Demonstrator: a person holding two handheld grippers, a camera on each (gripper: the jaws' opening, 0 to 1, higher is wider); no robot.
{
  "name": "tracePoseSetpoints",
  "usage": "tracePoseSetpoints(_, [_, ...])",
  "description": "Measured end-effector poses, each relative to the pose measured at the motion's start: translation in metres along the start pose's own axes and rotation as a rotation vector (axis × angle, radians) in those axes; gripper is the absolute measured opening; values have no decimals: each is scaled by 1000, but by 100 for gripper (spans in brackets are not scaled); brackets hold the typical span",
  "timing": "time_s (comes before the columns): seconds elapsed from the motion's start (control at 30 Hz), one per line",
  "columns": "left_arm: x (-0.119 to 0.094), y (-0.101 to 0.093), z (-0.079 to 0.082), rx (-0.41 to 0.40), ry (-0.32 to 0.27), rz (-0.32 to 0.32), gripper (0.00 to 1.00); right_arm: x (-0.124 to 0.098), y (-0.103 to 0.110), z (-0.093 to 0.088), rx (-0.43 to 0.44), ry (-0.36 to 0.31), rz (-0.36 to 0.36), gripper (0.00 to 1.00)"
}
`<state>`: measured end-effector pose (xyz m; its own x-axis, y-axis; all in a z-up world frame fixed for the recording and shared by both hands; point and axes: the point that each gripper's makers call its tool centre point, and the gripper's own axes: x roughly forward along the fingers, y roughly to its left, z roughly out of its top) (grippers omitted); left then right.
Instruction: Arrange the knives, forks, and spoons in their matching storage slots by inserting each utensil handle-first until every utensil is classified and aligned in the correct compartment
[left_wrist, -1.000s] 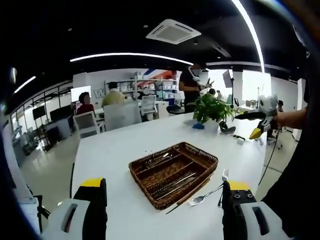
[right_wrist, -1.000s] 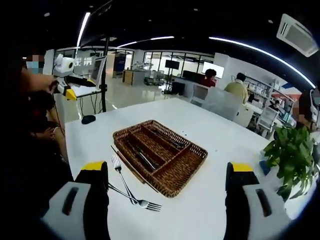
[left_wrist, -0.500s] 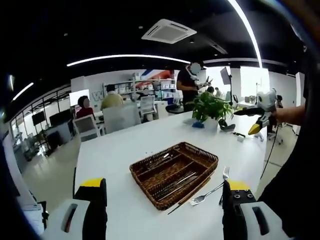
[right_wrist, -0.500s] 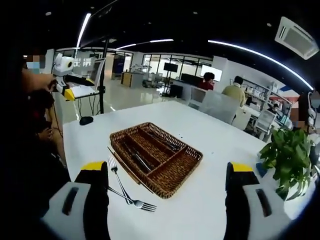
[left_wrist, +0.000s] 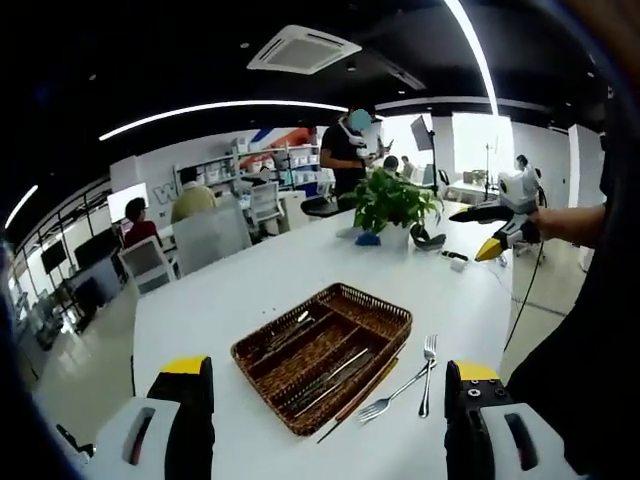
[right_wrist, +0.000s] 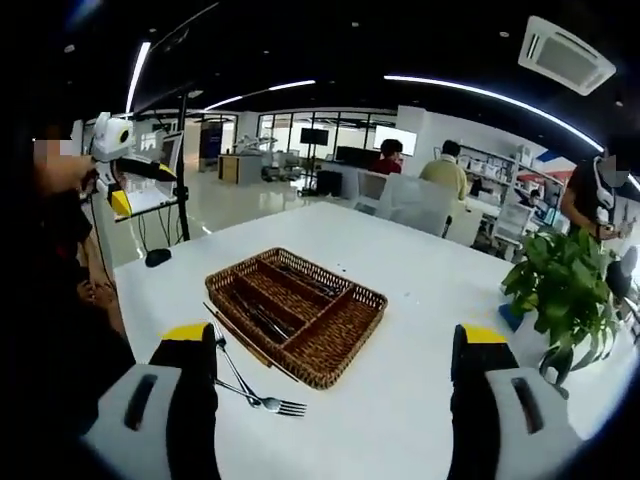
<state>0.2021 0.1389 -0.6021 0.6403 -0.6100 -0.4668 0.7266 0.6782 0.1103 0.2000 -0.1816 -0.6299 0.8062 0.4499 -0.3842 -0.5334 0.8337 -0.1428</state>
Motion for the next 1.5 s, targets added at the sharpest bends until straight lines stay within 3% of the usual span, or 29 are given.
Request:
tracePoseSetpoints(0.33, [12,-4,-4,12,93,-32,100,-8,4,-11,26,40,40,99])
tracePoseSetpoints(0.8, [39,-34,21,65,75,-96,100,-6,-3,-11,18,39,44,99])
tracePoseSetpoints(1.17, [60,-53,19,87,93,-130,100,-9,-3,-18,43,27,34,99])
tracePoseSetpoints(1.5, [83,-78,1,84,125,-193,100,-12,1,-29,54,44,20,99])
